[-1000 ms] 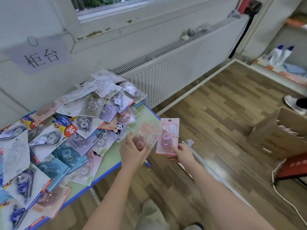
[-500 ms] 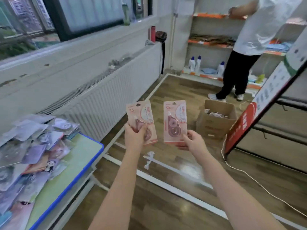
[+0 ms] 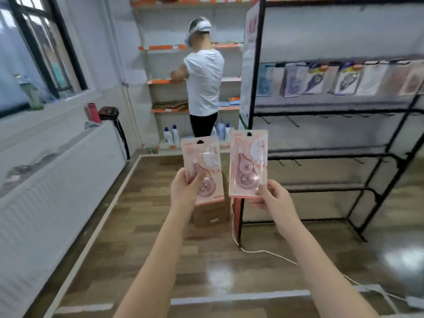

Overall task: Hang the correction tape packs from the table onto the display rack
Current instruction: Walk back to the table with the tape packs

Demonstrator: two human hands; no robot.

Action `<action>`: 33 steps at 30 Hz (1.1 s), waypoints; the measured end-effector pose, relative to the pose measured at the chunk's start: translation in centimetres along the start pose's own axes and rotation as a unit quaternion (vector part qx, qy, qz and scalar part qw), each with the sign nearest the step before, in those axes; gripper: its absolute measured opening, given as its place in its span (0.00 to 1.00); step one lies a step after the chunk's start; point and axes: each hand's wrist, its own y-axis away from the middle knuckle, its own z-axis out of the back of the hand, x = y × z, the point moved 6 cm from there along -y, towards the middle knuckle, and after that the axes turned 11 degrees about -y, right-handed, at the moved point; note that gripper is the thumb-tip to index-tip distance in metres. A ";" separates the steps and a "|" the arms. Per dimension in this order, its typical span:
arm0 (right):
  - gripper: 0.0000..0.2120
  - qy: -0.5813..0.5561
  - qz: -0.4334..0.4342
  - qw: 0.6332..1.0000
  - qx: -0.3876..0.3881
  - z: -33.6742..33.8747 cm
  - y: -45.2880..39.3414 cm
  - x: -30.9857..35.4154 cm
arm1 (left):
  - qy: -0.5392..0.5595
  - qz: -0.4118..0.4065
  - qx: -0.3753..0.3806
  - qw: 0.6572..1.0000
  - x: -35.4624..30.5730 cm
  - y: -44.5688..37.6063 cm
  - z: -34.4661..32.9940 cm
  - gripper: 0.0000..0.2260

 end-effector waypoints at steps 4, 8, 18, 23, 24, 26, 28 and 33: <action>0.08 -0.008 0.024 0.998 -0.054 5.2 -3.7 1.0 | 0.001 -0.049 0.057 0.997 -2.9 -4.0 -7.6 0.10; 0.07 -0.027 0.039 0.994 -0.096 9.9 -8.6 1.7 | 0.037 -0.064 0.104 0.992 -4.7 -7.9 -15.1 0.07; 0.08 -0.018 0.080 0.984 -0.157 20.2 -24.5 4.6 | 0.073 -0.118 0.202 0.970 -10.1 -20.2 -33.1 0.04; 0.07 -0.037 0.096 0.971 -0.216 27.1 -28.6 4.0 | 0.082 -0.136 0.273 0.949 -11.0 -22.1 -44.1 0.05; 0.07 -0.040 0.096 0.968 -0.230 28.8 -28.9 3.9 | 0.081 -0.135 0.285 0.946 -11.2 -21.9 -46.3 0.05; 0.07 -0.037 0.092 0.964 -0.248 32.4 -29.6 3.7 | 0.089 -0.131 0.303 0.940 -11.6 -21.5 -50.6 0.04; 0.08 -0.034 0.087 0.961 -0.261 36.1 -30.4 3.9 | 0.097 -0.127 0.313 0.936 -12.2 -21.0 -54.7 0.03; 0.08 -0.019 0.094 0.957 -0.274 46.2 -33.1 6.3 | 0.111 -0.123 0.310 0.936 -14.7 -19.8 -64.6 0.03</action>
